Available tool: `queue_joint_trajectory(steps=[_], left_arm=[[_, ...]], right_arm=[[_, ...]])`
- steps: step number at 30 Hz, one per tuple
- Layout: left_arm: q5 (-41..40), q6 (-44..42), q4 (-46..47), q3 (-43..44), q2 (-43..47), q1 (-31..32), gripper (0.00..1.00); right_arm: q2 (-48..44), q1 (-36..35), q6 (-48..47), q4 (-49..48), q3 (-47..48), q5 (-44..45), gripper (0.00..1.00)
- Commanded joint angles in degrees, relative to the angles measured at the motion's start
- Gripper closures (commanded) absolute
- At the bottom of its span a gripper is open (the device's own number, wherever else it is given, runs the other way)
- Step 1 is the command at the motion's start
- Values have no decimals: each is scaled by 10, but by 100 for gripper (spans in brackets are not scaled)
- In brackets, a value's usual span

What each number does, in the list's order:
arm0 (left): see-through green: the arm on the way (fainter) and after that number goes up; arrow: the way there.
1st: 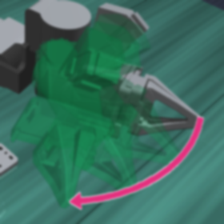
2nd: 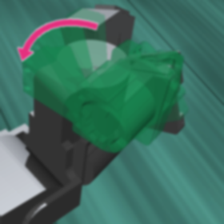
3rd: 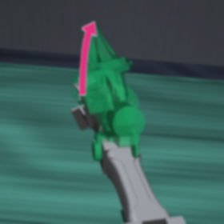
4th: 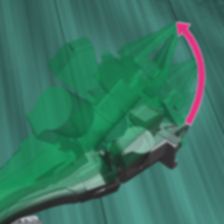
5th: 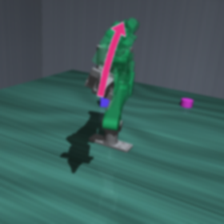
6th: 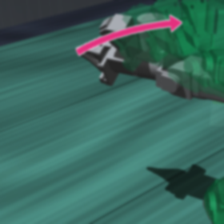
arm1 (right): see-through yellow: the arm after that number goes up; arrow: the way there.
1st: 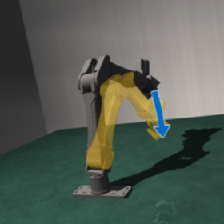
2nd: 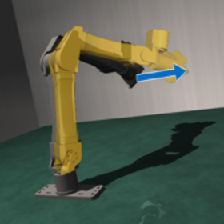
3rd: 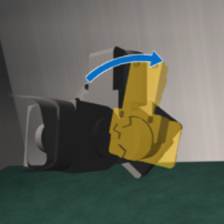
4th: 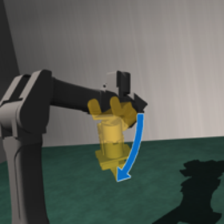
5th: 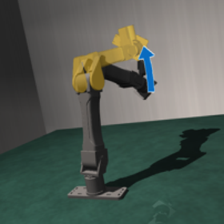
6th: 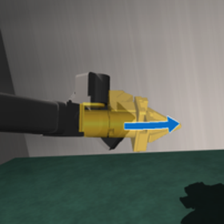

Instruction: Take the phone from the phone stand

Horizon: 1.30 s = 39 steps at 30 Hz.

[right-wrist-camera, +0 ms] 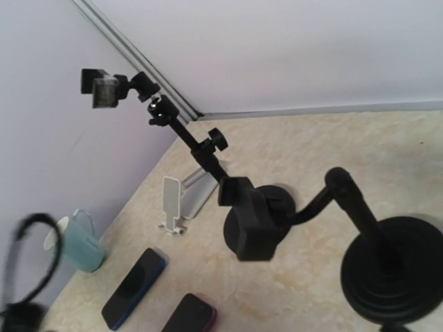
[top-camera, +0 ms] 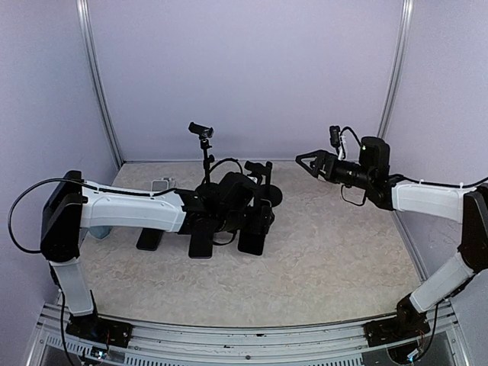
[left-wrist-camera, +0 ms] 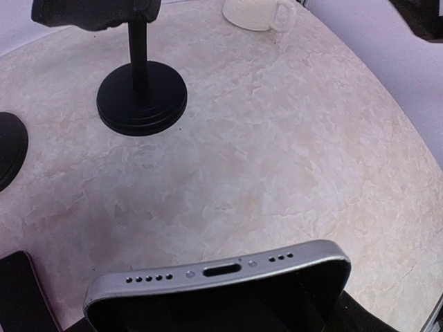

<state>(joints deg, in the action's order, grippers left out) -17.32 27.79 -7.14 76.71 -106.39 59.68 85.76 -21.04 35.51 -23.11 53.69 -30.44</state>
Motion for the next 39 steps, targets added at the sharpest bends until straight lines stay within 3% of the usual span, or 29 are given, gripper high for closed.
queue_joint_trajectory(steps=[1,13,39], left_arm=[[-9,29,5,47,-42,-4,61],[-5,84,-21,134,-157,-27,60],[-56,163,-108,301,-337,-36,50]], right_arm=[[-62,8,-24,26,-36,25,0],[-164,8,-44,62,-109,48,0],[-171,13,-46,70,-122,42,0]])
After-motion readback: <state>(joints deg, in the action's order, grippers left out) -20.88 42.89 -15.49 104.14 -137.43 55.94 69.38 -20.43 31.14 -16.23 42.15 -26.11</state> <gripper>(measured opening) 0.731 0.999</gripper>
